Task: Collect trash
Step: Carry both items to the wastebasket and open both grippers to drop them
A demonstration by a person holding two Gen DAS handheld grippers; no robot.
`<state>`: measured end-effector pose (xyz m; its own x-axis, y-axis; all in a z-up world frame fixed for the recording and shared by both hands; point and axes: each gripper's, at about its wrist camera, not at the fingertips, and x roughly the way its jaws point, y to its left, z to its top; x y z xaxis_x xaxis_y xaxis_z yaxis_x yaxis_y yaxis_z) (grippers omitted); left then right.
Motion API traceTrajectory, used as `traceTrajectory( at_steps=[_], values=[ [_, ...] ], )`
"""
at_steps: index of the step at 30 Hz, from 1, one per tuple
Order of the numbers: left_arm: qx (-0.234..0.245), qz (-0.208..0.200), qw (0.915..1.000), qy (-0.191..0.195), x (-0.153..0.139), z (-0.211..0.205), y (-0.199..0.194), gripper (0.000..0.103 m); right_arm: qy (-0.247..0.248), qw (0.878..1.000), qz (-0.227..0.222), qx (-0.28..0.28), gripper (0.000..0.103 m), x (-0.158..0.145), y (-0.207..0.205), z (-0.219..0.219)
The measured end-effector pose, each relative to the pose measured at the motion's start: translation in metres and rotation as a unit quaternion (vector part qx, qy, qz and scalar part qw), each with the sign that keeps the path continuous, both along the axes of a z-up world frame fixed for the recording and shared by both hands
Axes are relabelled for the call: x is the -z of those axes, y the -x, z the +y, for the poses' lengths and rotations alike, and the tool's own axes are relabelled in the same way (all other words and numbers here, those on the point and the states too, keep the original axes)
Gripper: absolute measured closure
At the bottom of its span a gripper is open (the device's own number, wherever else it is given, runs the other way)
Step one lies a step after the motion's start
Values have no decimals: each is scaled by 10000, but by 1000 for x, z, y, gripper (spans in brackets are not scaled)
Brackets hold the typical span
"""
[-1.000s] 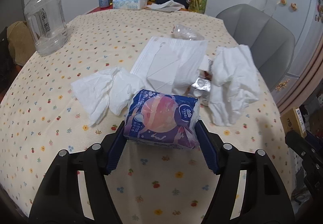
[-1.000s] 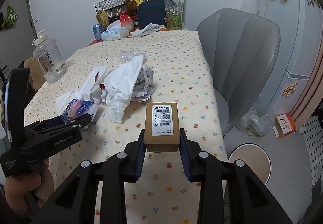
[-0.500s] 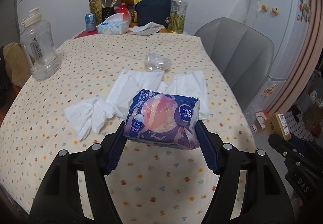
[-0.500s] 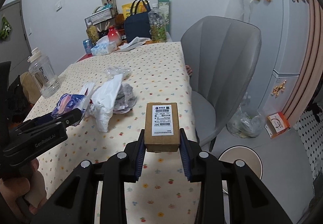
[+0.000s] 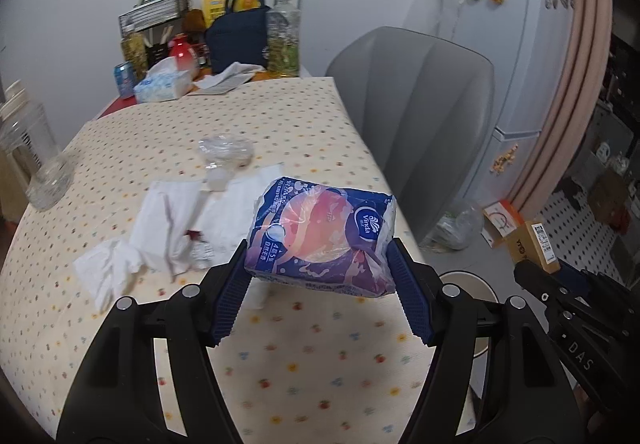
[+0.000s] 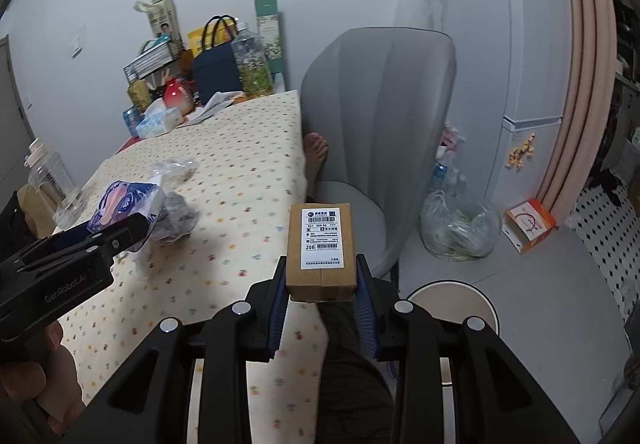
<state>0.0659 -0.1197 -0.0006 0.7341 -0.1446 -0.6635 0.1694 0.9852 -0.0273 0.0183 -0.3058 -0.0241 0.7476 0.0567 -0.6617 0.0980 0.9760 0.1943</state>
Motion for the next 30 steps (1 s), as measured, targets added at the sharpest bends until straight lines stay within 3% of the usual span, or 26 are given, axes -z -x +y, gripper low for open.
traceTrajectory(
  at_steps=[26,27,28,30],
  values=[
    [1222,493,9902,-471,48,-174,-53,35,-498,9896,462,1266,70,69,-8,-144],
    [1261,517,9894,-500,50,-181,-55,35,-504,9891,473,1301,67,71,-8,-148],
    [1294,544,9887,-527,53,-187,-57,35,-513,9886,482,1334,56,73,-9,-151],
    [1342,595,9875,-569,58,-198,-60,35,-446,9870,440,1480,46,75,-8,-160]
  ],
)
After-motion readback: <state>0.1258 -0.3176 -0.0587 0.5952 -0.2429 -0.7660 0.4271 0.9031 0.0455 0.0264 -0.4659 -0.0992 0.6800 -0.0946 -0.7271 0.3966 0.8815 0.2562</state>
